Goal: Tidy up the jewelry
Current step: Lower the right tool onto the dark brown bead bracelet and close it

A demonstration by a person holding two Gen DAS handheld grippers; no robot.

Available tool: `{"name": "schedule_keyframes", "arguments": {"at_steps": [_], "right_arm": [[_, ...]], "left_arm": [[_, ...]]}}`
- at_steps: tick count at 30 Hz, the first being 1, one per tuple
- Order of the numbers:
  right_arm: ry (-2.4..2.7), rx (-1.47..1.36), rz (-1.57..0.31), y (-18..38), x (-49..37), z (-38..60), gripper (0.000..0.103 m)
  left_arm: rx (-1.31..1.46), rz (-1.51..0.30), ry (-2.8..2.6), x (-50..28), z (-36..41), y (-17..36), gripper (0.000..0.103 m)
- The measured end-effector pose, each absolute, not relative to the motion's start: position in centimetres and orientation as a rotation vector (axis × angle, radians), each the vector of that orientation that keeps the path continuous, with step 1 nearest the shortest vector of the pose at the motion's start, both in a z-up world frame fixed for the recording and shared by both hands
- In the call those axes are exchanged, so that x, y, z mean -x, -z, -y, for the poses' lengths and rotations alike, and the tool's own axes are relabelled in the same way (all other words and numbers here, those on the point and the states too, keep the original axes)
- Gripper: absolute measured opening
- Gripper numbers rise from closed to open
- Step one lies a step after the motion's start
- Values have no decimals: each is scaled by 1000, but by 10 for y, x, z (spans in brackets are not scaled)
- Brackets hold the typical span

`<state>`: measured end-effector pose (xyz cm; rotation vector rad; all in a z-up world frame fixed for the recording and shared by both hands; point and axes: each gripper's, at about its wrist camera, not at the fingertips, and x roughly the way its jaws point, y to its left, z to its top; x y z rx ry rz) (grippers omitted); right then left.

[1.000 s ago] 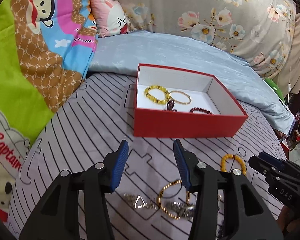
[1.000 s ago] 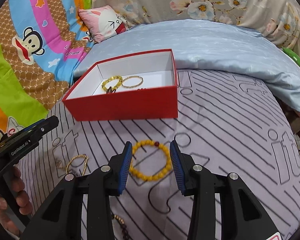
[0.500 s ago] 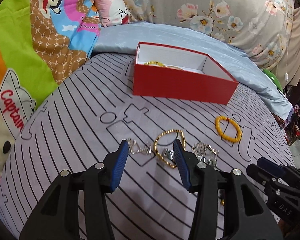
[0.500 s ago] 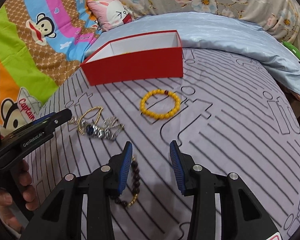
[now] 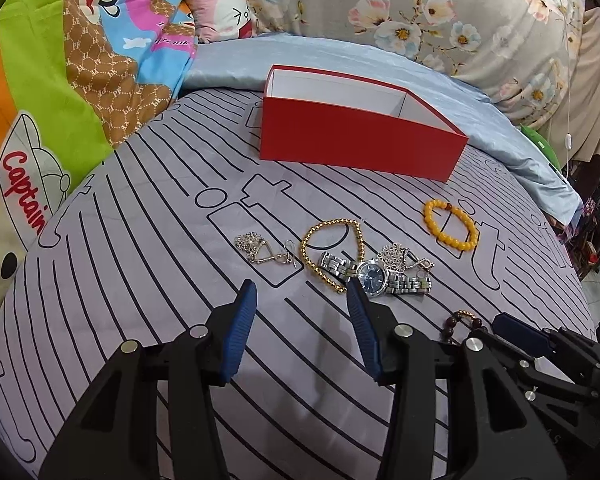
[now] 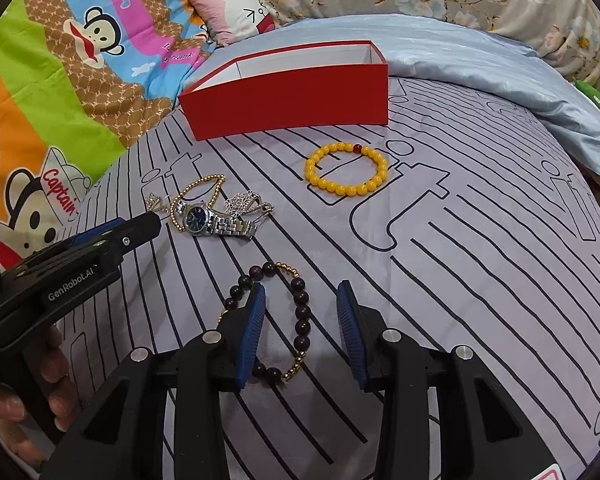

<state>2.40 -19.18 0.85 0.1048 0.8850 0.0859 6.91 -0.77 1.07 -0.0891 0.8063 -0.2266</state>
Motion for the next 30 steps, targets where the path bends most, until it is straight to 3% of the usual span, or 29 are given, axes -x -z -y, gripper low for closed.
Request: {"name": "schedule_keyframes", "arguments": {"at_steps": [12, 22, 30], "right_arm": [[-58, -49, -892, -7, -26, 183, 34], [-42, -23, -894, -6, -25, 181, 9], [-29, -49, -895, -8, -23, 187, 7]], "left_arm": [[102, -827, 227, -72, 6, -8, 45], [114, -836, 229, -74, 4, -6, 45], [102, -835, 235, -74, 6, -6, 45]]}}
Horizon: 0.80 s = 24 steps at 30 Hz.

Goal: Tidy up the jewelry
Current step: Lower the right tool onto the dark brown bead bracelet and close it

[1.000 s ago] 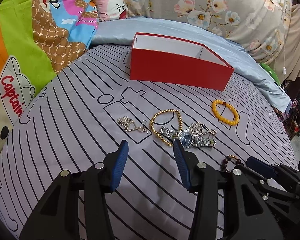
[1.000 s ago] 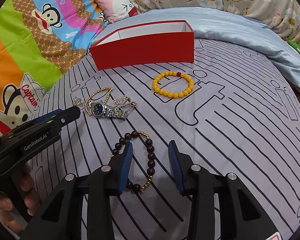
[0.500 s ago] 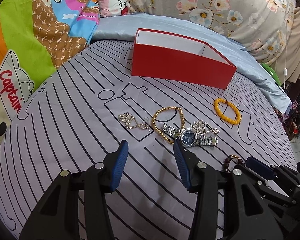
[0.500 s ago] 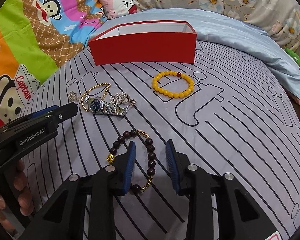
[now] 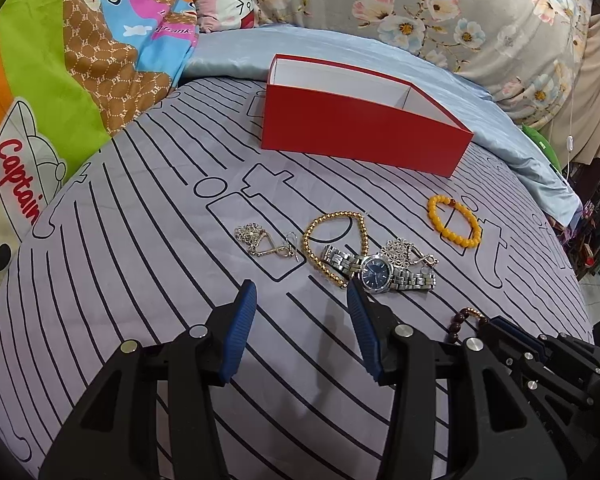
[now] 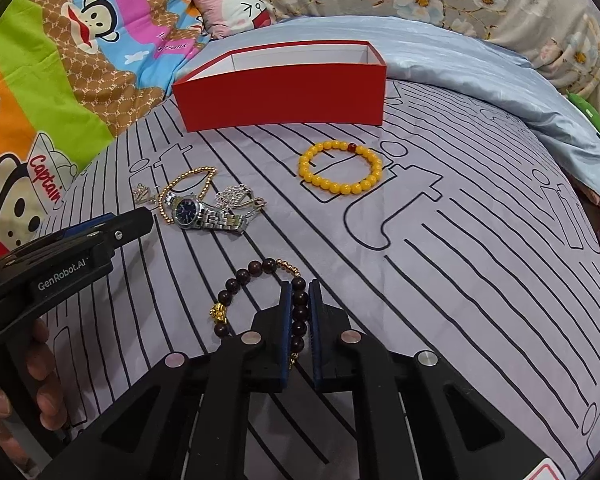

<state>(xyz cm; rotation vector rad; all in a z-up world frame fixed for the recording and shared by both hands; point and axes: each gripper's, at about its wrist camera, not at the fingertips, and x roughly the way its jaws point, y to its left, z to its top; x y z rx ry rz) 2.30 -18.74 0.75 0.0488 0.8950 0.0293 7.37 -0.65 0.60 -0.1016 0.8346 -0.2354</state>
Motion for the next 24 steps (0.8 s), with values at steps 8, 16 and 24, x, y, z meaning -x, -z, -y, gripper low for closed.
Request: {"name": "schedule_keyframes", "arguments": {"at_steps": [8, 16, 24], "right_arm": [[1, -96, -904, -10, -15, 213, 7], [-5, -127, -908, -10, -12, 223, 7], [8, -168, -906, -10, -17, 241, 8]], "left_arm": [[94, -824, 308, -83, 36, -23, 45], [59, -831, 354, -118, 93, -30, 45], [32, -878, 380, -142, 133, -16, 44]]}}
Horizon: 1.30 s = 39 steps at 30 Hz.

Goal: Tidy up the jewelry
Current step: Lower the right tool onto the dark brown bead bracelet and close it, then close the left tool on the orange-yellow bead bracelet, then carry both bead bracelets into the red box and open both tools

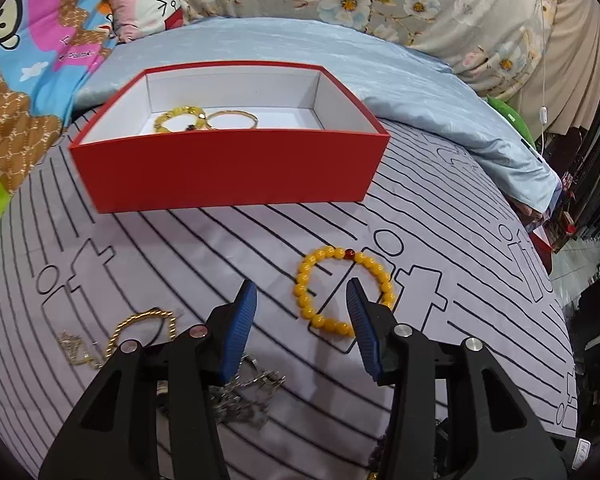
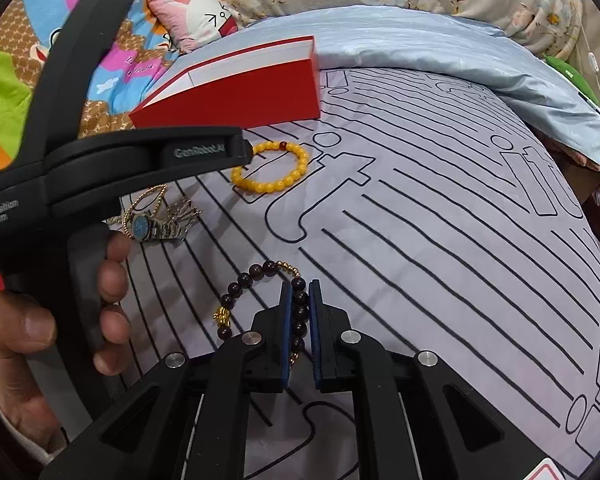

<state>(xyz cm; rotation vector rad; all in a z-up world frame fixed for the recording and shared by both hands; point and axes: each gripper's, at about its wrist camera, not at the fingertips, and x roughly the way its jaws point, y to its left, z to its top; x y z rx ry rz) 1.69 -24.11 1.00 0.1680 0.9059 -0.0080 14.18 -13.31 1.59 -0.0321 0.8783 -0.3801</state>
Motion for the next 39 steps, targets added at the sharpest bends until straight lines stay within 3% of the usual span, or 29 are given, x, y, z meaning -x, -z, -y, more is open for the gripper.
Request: {"name": "schedule_keyframes", "arguments": {"at_steps": [4, 6, 7, 8, 25, 39], "right_arm": [[7, -184, -904, -10, -19, 245, 8], [8, -189, -903, -10, -21, 247, 8], [9, -192, -903, -10, -22, 248, 8], [10, -196, -903, -10, -23, 249, 8], [31, -221, -828, -38, -52, 256, 8], [26, -212, -776, -65, -49, 251, 8]], "left_arm": [[-4, -896, 360, -146, 143, -6, 31], [-21, -893, 355, -145, 144, -6, 21], [-25, -895, 349, -145, 144, -6, 10], [-22, -897, 350, -146, 143, -5, 7], [8, -906, 354, -118, 121, -9, 7], [39, -865, 373, -99, 107, -43, 7]]}}
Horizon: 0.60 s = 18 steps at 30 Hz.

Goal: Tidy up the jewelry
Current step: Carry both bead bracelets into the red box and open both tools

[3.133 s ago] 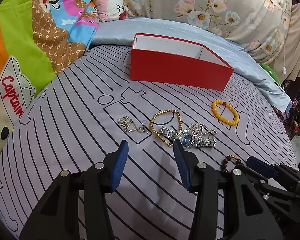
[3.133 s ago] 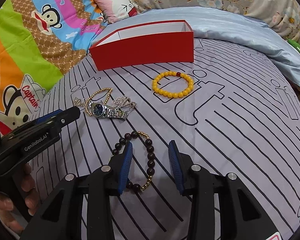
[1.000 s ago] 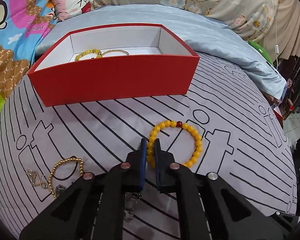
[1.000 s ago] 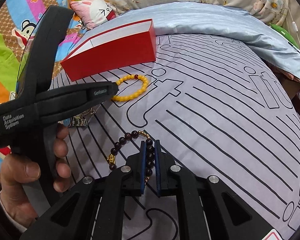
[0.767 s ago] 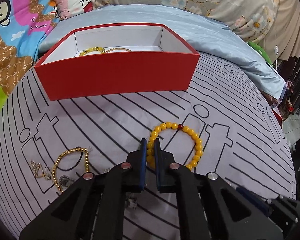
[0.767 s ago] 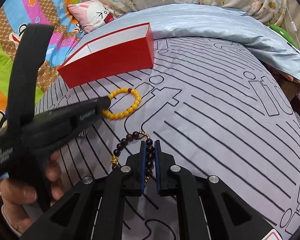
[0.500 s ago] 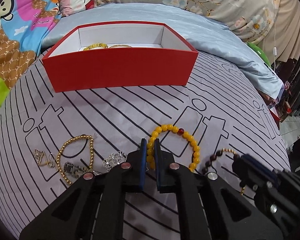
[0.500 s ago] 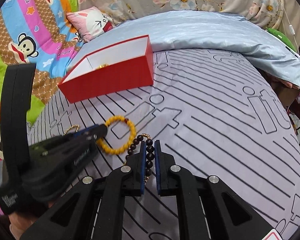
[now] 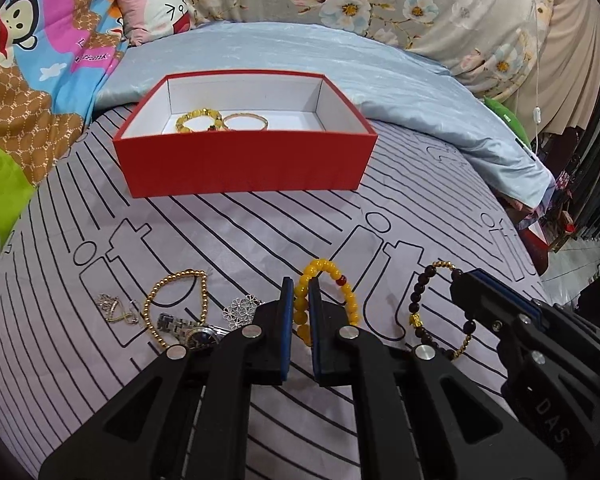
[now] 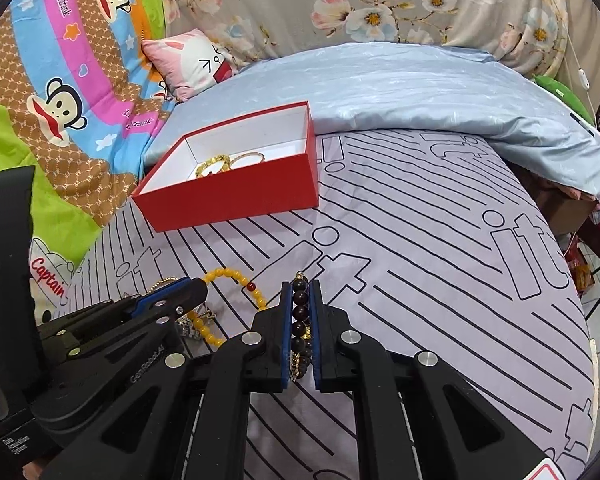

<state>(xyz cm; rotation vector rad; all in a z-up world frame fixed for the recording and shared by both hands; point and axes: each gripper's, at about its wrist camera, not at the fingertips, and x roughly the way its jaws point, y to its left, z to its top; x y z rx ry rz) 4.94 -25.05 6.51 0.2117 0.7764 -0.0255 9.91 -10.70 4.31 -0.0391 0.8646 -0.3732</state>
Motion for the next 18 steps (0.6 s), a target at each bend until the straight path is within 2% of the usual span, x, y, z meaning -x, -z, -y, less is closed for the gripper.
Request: {"name": "schedule_keyframes", "arguments": {"at_steps": [18], "right_arm": [[-17, -177, -736, -93, -55, 227, 8]], "left_arm": [[80, -800, 324, -94, 51, -80, 7]]}}
